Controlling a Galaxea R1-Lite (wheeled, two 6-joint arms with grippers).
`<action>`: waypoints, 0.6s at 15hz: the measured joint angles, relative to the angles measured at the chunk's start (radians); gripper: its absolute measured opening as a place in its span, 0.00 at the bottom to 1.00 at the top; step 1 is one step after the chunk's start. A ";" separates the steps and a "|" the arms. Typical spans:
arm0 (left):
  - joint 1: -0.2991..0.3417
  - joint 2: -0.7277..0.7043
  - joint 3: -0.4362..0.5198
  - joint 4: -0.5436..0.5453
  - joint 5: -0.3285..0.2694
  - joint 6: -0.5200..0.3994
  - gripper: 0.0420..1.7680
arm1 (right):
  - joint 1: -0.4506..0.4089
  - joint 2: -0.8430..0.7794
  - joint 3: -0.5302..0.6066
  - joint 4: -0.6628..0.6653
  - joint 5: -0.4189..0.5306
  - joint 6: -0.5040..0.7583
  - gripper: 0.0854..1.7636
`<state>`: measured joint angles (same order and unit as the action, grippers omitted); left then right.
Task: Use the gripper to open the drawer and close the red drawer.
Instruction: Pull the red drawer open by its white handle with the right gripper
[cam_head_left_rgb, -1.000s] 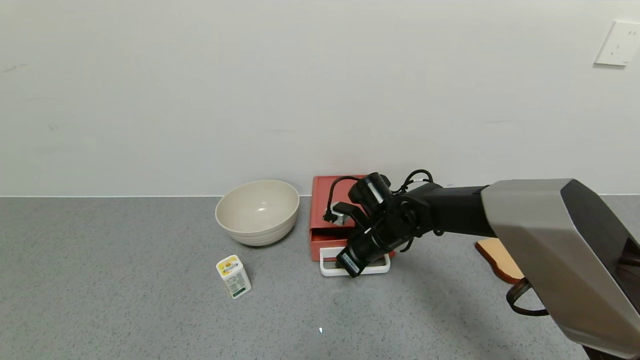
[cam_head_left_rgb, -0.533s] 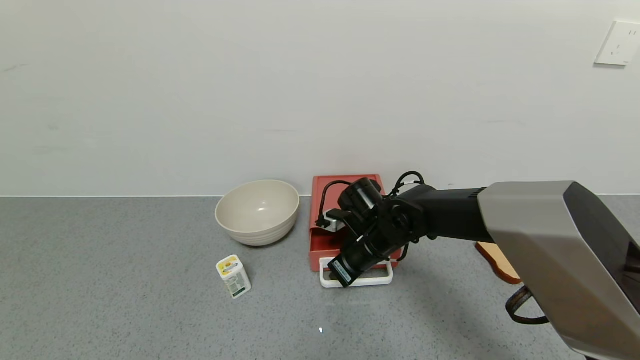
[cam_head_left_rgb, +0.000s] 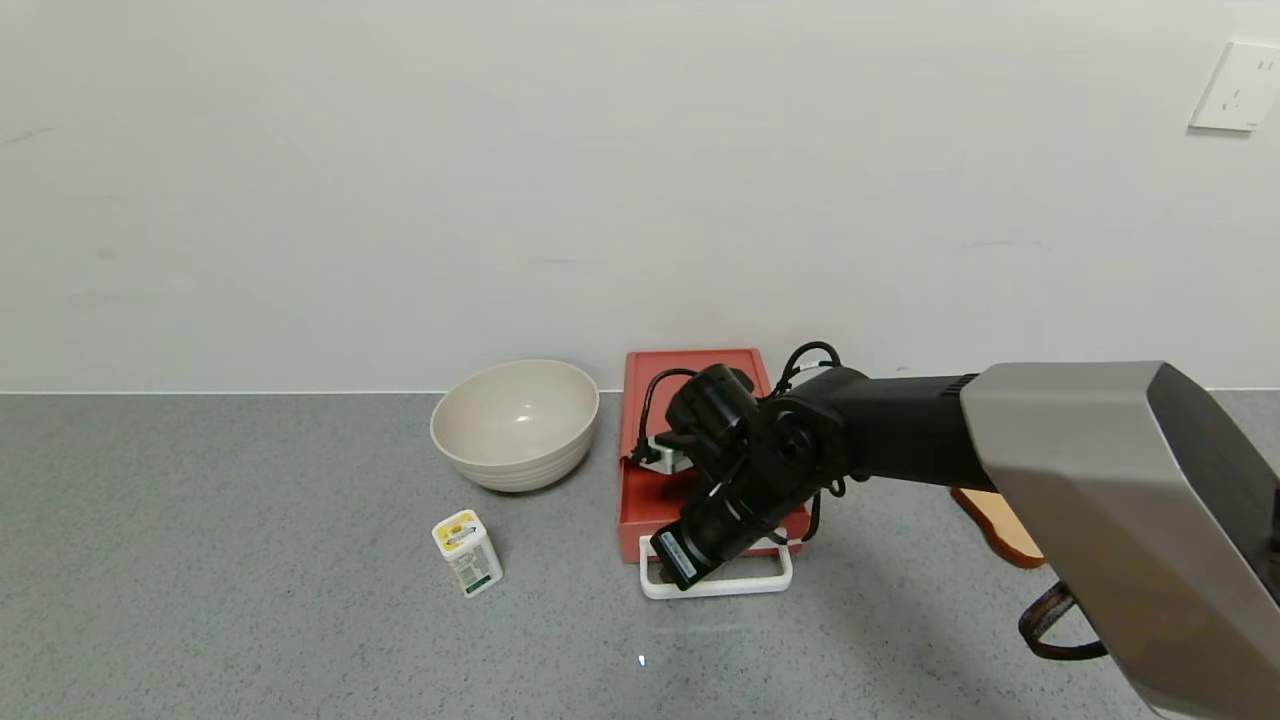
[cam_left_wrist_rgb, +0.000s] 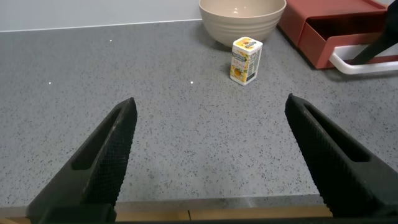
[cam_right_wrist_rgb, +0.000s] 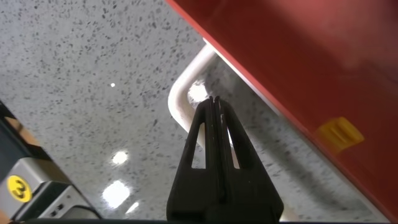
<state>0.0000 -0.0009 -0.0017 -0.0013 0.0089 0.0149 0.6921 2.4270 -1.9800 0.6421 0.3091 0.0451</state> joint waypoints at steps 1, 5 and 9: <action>0.000 0.000 0.000 0.000 0.000 0.000 0.97 | 0.008 -0.002 0.000 0.009 -0.006 0.021 0.02; 0.000 0.000 0.000 0.000 0.001 -0.001 0.97 | 0.032 -0.006 0.007 0.017 -0.055 0.108 0.02; 0.000 0.000 0.000 0.000 0.003 -0.001 0.97 | 0.049 -0.009 0.010 0.067 -0.058 0.148 0.02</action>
<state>0.0000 -0.0009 -0.0017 -0.0013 0.0115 0.0134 0.7413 2.4183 -1.9700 0.7089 0.2511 0.1928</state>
